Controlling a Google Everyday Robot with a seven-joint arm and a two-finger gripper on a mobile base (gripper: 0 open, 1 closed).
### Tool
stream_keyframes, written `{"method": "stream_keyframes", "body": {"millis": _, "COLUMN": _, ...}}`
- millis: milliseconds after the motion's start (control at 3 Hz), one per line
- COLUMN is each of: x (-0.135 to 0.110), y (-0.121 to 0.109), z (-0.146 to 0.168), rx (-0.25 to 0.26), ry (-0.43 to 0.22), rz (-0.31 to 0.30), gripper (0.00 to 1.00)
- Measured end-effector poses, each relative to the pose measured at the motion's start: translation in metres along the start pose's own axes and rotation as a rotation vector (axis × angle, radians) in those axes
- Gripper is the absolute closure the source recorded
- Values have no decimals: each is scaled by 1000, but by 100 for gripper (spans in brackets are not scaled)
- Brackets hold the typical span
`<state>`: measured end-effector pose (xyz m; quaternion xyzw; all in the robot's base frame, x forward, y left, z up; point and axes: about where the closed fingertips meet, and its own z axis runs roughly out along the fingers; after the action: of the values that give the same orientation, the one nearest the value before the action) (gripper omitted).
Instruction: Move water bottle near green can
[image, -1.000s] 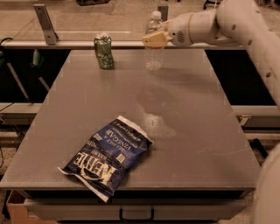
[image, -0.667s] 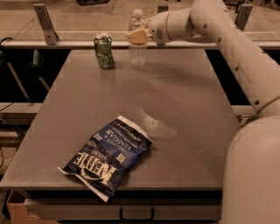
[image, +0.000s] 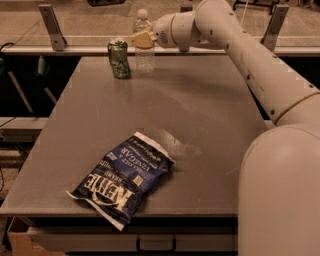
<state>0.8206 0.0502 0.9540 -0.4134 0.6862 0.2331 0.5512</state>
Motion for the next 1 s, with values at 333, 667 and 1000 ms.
{"method": "stream_keyframes", "body": {"millis": 333, "x": 6, "y": 6, "z": 4, "rx": 14, "ry": 22, "rz": 26, "gripper": 82}}
{"method": "stream_keyframes", "body": {"millis": 667, "x": 12, "y": 9, "z": 5, "rx": 17, "ry": 49, "rz": 39, "gripper": 60}}
{"method": "stream_keyframes", "body": {"millis": 1000, "x": 18, "y": 11, "z": 8, "rx": 14, "ry": 68, "rz": 52, "gripper": 36}}
